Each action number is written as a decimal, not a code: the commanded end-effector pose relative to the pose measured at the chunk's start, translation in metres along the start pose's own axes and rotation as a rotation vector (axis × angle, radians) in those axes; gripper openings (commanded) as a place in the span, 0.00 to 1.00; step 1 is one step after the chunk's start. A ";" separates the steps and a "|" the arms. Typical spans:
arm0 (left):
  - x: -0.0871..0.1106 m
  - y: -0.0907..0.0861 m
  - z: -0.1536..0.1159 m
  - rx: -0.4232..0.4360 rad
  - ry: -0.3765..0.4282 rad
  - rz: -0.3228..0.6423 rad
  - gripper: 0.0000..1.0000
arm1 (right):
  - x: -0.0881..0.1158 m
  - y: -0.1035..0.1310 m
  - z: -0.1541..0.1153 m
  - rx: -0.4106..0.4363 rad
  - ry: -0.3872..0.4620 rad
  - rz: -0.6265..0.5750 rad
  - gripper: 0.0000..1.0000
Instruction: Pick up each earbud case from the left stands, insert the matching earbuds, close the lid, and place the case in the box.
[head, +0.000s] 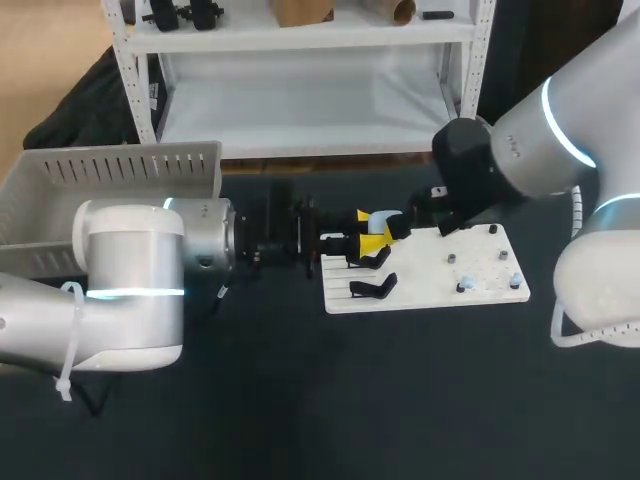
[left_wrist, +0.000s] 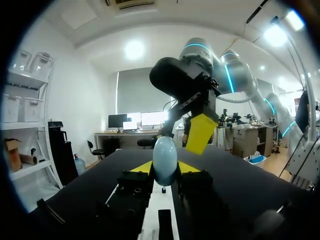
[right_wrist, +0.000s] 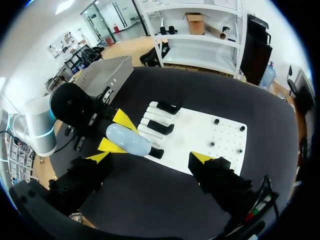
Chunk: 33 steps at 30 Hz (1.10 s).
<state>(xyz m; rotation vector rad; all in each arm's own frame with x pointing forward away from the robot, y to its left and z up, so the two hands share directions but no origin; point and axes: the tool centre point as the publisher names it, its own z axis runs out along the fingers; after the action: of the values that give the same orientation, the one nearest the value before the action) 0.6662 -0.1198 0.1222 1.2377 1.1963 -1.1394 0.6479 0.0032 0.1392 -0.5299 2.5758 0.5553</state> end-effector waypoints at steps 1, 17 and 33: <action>0.000 -0.002 0.000 -0.006 -0.002 0.002 0.00 | -0.002 0.001 0.003 0.014 -0.004 0.004 1.00; 0.000 -0.002 0.000 -0.006 -0.002 0.002 0.00 | -0.007 -0.006 0.004 0.040 -0.009 0.015 1.00; 0.000 -0.002 0.000 -0.006 -0.002 0.002 0.00 | -0.020 -0.017 -0.026 0.076 -0.069 0.007 1.00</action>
<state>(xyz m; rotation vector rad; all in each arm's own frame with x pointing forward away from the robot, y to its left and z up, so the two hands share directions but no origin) 0.6661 -0.1197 0.1222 1.2372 1.1960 -1.1392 0.6738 -0.0081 0.1591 -0.4836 2.5406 0.5055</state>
